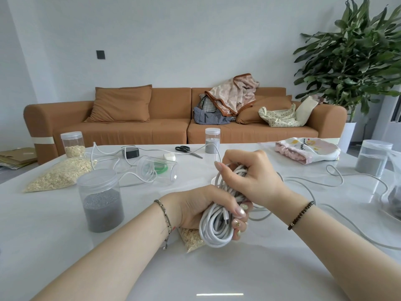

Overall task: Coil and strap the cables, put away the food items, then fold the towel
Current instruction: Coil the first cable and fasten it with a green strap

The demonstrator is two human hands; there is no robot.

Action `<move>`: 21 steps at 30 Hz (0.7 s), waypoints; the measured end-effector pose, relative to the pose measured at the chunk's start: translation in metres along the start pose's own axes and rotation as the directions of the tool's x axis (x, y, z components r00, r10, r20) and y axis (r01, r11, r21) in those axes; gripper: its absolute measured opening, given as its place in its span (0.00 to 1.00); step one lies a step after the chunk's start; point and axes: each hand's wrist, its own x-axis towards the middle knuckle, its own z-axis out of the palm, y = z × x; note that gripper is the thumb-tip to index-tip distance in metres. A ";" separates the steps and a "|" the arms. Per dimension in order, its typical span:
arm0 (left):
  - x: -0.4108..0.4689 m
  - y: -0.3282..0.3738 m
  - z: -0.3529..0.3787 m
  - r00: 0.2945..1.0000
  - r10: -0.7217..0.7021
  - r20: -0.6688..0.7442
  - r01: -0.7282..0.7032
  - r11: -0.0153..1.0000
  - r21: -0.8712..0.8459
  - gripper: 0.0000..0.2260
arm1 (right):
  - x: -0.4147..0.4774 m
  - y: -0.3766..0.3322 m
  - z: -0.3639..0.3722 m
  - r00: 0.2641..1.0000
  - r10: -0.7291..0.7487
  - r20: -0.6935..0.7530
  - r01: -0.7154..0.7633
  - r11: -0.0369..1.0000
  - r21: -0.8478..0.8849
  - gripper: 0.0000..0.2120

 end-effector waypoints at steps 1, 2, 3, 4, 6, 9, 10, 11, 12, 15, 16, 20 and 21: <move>0.000 0.000 0.000 1.000 -0.009 0.000 0.009 1.000 -0.002 0.05 | 0.000 -0.001 0.001 1.000 -0.007 -0.012 0.006 1.000 -0.006 0.21; -0.001 0.001 0.001 1.000 -0.018 0.006 0.019 1.000 -0.011 0.06 | 0.000 -0.001 0.001 1.000 -0.011 -0.029 0.011 1.000 -0.013 0.21; -0.001 0.001 0.001 1.000 -0.028 0.008 0.028 0.999 -0.019 0.06 | -0.001 -0.002 0.002 0.999 -0.013 -0.046 0.012 1.000 -0.020 0.22; 0.000 0.002 0.001 0.999 -0.033 0.005 0.033 0.999 -0.026 0.06 | -0.001 -0.002 0.002 0.998 -0.012 -0.063 0.011 1.000 -0.028 0.22; 0.000 0.002 0.003 0.999 -0.039 -0.023 0.038 0.998 -0.051 0.07 | -0.001 -0.002 0.002 0.995 -0.012 -0.102 0.008 0.999 -0.044 0.22; -0.001 0.008 0.007 0.998 -0.019 -0.061 0.016 0.999 -0.048 0.03 | 0.001 -0.004 -0.007 0.983 -0.039 -0.178 0.030 0.998 -0.052 0.22; -0.001 0.010 0.009 0.997 -0.004 -0.080 0.002 1.000 -0.022 0.01 | 0.002 -0.005 -0.011 0.978 -0.054 -0.200 0.045 0.998 -0.052 0.22; -0.001 0.011 0.010 0.995 0.009 -0.099 -0.008 1.000 0.013 0.03 | 0.003 -0.007 -0.015 0.974 -0.072 -0.215 0.063 0.997 -0.052 0.21; -0.001 0.012 0.011 0.994 0.014 -0.105 -0.010 0.999 0.038 0.04 | 0.004 -0.008 -0.018 0.969 -0.092 -0.227 0.082 0.995 -0.056 0.21; -0.003 0.016 0.015 0.997 -0.001 -0.073 0.004 0.999 0.044 0.04 | 0.007 -0.008 -0.023 0.959 -0.144 -0.243 0.126 0.988 -0.087 0.21; -0.003 0.016 0.016 0.997 -0.017 -0.075 0.020 0.999 0.041 0.05 | 0.007 -0.008 -0.023 0.958 -0.146 -0.248 0.126 0.987 -0.095 0.22; 0.003 0.015 0.021 0.994 -0.021 -0.106 0.022 1.000 0.005 0.11 | 0.007 -0.006 -0.024 0.956 -0.088 -0.280 0.075 0.996 -0.057 0.24; 0.004 0.014 0.020 0.991 -0.013 -0.132 0.012 1.000 -0.009 0.11 | 0.007 -0.005 -0.022 0.957 -0.061 -0.283 0.055 0.998 -0.026 0.23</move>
